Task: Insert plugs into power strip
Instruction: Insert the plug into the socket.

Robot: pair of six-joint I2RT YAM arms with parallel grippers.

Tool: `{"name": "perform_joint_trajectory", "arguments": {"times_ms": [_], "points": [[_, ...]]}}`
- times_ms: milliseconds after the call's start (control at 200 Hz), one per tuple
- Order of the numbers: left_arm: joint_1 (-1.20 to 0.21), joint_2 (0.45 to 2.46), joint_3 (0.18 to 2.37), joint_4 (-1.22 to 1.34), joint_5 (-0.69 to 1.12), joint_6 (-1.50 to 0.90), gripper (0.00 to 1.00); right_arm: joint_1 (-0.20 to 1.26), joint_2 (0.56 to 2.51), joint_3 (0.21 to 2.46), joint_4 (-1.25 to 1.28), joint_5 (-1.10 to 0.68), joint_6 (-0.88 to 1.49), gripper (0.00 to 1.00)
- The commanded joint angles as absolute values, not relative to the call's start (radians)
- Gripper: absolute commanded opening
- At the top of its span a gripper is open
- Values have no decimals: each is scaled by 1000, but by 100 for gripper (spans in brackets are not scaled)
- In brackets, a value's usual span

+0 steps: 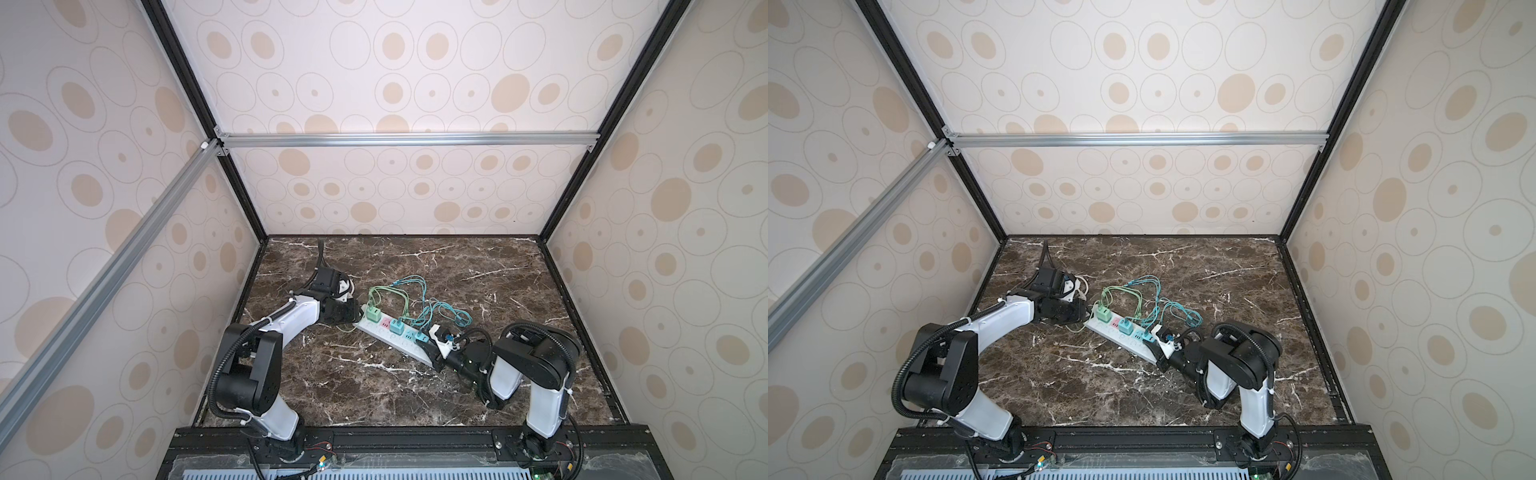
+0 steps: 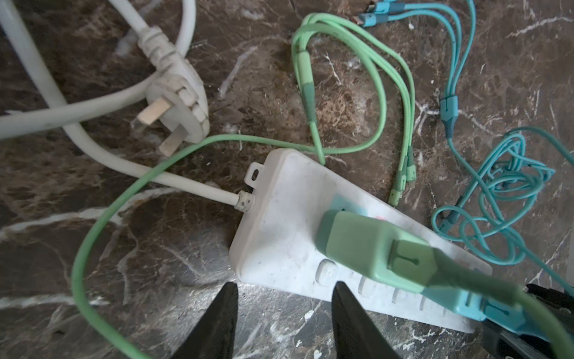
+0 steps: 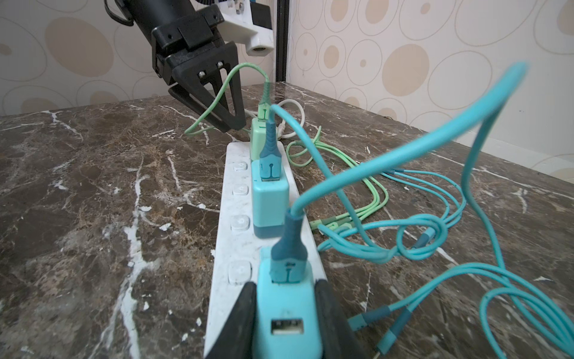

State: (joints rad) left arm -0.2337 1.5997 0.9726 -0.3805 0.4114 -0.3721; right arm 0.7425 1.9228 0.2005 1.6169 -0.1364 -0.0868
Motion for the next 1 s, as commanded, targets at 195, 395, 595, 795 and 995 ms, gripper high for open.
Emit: {"name": "perform_joint_trajectory", "arguments": {"times_ms": [195, 395, 595, 795, 995], "points": [[-215, 1523, 1011, -394, 364, -305, 54, 760, 1884, 146, 1347, -152, -85, 25], [-196, 1464, 1009, -374, 338, -293, 63, 761, 1587, 266, 866, -157, -120, 28], [-176, 1432, 1014, -361, 333, -275, 66, 761, 1406, 330, 632, -131, -172, 47], [-169, 1368, 982, -319, 316, -229, 74, 761, 1269, 363, 449, -134, -170, 98], [-167, 1253, 943, -267, 244, -171, 81, 761, 1044, 434, 224, -81, -173, 97]]}}
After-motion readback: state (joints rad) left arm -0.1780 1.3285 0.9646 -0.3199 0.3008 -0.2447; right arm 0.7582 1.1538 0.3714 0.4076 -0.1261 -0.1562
